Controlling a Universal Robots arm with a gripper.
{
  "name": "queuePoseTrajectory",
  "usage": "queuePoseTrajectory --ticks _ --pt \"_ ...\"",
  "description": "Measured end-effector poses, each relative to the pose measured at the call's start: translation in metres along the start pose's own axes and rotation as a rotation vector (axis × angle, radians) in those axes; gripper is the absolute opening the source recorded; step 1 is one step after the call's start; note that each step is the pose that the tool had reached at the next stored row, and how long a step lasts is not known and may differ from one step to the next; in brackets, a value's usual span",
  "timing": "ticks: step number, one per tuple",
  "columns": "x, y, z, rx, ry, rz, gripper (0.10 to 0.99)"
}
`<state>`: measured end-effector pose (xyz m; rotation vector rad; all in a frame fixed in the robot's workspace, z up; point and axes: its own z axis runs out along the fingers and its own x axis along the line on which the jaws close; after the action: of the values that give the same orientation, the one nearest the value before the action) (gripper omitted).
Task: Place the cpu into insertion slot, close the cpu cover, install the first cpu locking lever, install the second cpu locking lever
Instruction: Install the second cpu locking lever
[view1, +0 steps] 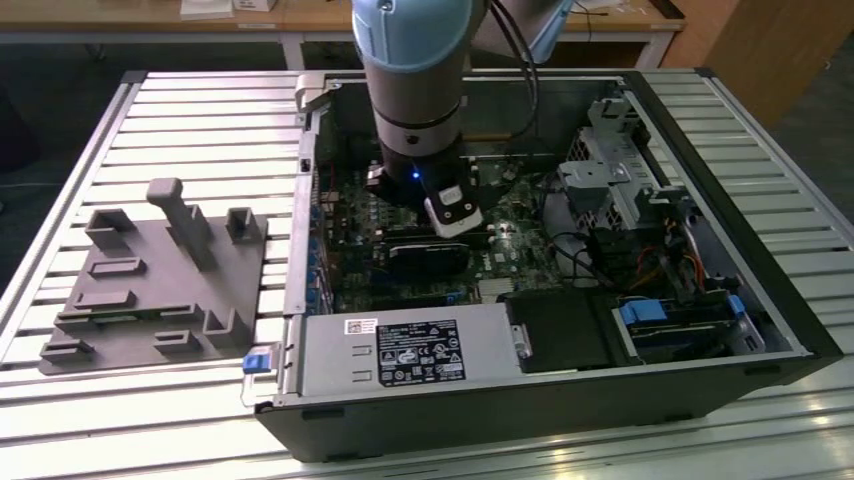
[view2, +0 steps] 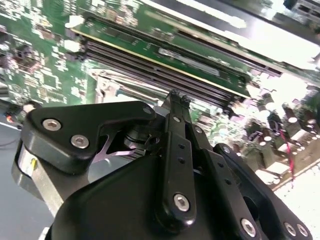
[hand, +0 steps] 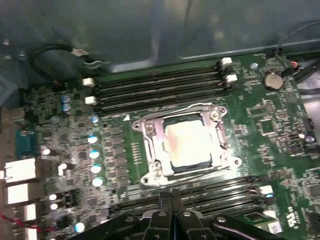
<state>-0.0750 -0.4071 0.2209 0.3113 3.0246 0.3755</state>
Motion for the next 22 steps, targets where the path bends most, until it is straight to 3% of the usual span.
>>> queuePoseTrajectory --ticks 7,12,19,22 --pt "-0.0186 0.0050 0.0023 0.009 -0.0026 0.003 0.106" --pt "-0.0268 0.0111 0.0042 0.021 -0.0051 0.002 0.106" --pt "-0.0269 0.0279 0.0087 0.039 -0.0087 0.000 0.106" --pt "-0.0253 0.0351 0.0105 0.061 -0.0130 -0.002 0.106"
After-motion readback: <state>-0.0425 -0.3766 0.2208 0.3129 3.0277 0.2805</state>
